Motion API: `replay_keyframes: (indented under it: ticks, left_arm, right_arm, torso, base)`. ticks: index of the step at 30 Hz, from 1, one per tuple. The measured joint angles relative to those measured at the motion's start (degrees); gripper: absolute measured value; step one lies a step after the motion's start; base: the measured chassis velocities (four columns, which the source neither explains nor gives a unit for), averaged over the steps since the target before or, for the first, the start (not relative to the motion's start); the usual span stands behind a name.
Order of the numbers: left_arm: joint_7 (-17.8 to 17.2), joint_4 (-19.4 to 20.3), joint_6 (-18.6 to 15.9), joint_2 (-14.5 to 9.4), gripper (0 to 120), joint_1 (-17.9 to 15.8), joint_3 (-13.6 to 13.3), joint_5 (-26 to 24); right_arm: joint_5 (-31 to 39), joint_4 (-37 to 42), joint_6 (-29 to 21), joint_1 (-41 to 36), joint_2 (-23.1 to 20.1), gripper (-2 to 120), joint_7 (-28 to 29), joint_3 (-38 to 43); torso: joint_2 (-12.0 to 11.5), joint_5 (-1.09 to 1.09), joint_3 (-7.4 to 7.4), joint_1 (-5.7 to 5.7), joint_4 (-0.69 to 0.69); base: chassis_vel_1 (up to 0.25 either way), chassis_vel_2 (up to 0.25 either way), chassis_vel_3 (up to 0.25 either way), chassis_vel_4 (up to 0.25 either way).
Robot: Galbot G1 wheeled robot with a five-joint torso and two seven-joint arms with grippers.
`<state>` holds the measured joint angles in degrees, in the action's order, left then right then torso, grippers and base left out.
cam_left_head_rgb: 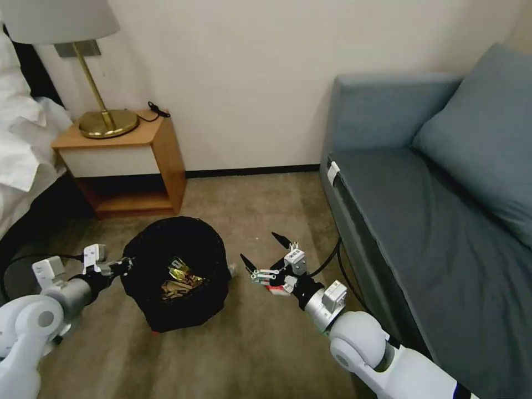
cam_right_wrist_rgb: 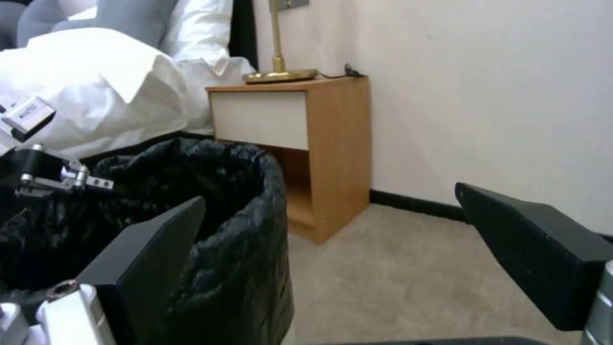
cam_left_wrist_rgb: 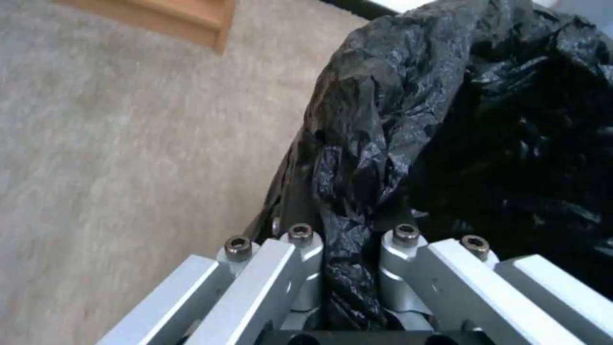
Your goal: Pick up the trash bin, then pick up the garbage on the floor and place it into the trash bin.
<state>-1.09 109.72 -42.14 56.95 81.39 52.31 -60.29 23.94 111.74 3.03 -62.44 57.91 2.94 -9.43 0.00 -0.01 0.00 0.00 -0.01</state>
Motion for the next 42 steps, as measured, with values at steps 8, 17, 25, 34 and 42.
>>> replay_keyframes:
  ticks: [8, 17, 25, 34, 42]
  left_arm:
    - [0.0, -0.2, 0.0, -0.2, 7, -0.2, 0.1, -0.1]
    - [0.0, -1.1, 0.0, -0.5, 7, -0.5, 0.6, -0.5]
    - [0.0, -1.7, 0.0, -0.7, 7, -0.7, 0.9, -0.7]
    - [0.1, -1.9, 0.0, -0.5, 7, -0.6, 1.0, -0.7]
    - [0.1, -1.4, 0.0, -0.1, 7, -0.2, 1.4, -0.3]
  right_arm:
    - [-0.4, -0.4, -0.2, -0.2, 0.1, 100, -0.1, -0.4]
    - [-3.7, -0.7, -4.5, -1.4, -1.3, 100, -4.7, -0.1]
    - [-8.0, -1.2, -9.7, -2.1, -4.3, 100, -11.2, -0.4]
    - [-13.4, -1.9, -19.2, 0.2, -8.2, 100, -18.5, -4.1]
    - [-17.8, -8.6, -25.8, 3.3, -7.3, 100, -21.0, -7.5]
  torso:
    - [0.0, 0.02, 0.00, 0.00, 0.00]
    - [0.0, 0.02, 0.01, 0.01, 0.00]
    - [0.0, 0.01, -0.01, 0.00, 0.01]
    - [0.0, 0.01, 0.00, 0.00, 0.01]
    - [0.0, 0.01, 0.00, 0.00, 0.01]
  base:
    - [-0.214, 0.209, 0.207, -0.208]
    - [-0.183, 0.182, 0.176, -0.178]
    - [-0.023, 0.031, 0.022, -0.020]
    - [0.000, 0.000, 0.000, 0.000]
    - [0.000, 0.000, 0.000, 0.000]
